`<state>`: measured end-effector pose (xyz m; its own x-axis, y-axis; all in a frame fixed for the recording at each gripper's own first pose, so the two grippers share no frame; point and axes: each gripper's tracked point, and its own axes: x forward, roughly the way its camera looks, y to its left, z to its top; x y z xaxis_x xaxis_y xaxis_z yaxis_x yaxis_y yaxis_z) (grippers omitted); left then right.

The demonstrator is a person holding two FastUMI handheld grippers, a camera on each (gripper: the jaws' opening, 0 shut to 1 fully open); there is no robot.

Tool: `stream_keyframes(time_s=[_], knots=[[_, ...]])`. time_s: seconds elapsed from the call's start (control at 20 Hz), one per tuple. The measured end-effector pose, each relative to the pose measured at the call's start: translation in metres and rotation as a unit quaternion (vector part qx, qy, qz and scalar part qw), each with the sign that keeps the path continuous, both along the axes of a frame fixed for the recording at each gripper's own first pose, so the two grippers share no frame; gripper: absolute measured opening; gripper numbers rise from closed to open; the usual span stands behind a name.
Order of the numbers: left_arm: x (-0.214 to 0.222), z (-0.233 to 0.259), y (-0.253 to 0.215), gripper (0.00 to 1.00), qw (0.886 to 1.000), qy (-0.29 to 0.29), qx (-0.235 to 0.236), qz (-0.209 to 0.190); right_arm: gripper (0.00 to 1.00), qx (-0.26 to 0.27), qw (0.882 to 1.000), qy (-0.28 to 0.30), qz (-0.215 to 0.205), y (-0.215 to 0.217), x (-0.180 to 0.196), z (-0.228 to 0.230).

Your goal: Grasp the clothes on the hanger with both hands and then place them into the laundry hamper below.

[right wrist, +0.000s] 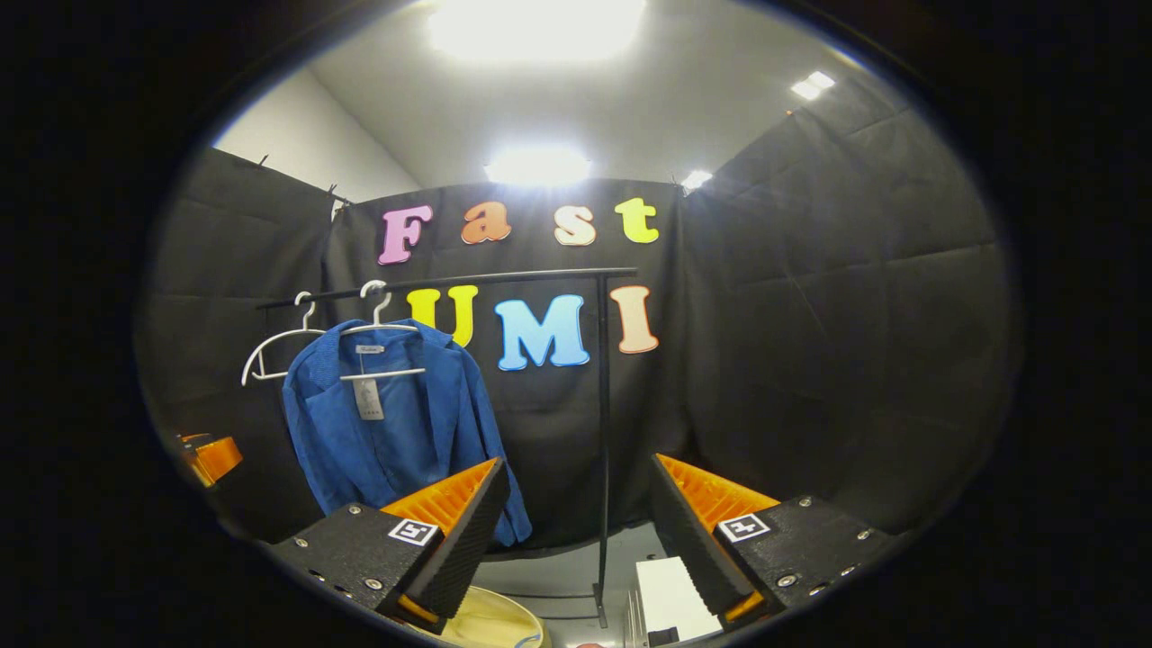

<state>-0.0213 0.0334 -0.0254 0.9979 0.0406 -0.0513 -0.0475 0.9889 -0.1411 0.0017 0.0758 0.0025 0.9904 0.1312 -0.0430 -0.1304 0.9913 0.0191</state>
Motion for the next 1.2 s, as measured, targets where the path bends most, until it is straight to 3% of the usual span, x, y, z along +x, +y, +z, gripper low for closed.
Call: stream_keyframes(time_s=[0.4, 0.6, 0.8, 1.2], knots=[[0.004, 0.013, 0.026, 0.95, 0.999, 0.009, -0.017, 0.03, 0.96, -0.001, 0.997, 0.006, 0.077, 0.069, 0.042, 0.023], [0.02, 0.023, 0.018, 0.95, 0.999, 0.016, -0.025, 0.022, 0.97, -0.005, 0.995, -0.003, 0.095, 0.09, 0.074, 0.039], [0.047, 0.038, 0.014, 0.95, 1.0, 0.004, -0.012, 0.028, 0.97, 0.009, 0.993, -0.007, 0.12, 0.123, 0.108, 0.046], [0.124, 0.028, 0.009, 0.95, 0.997, 0.021, -0.043, 0.065, 0.97, 0.008, 0.984, 0.032, 0.176, 0.179, 0.181, 0.024]])
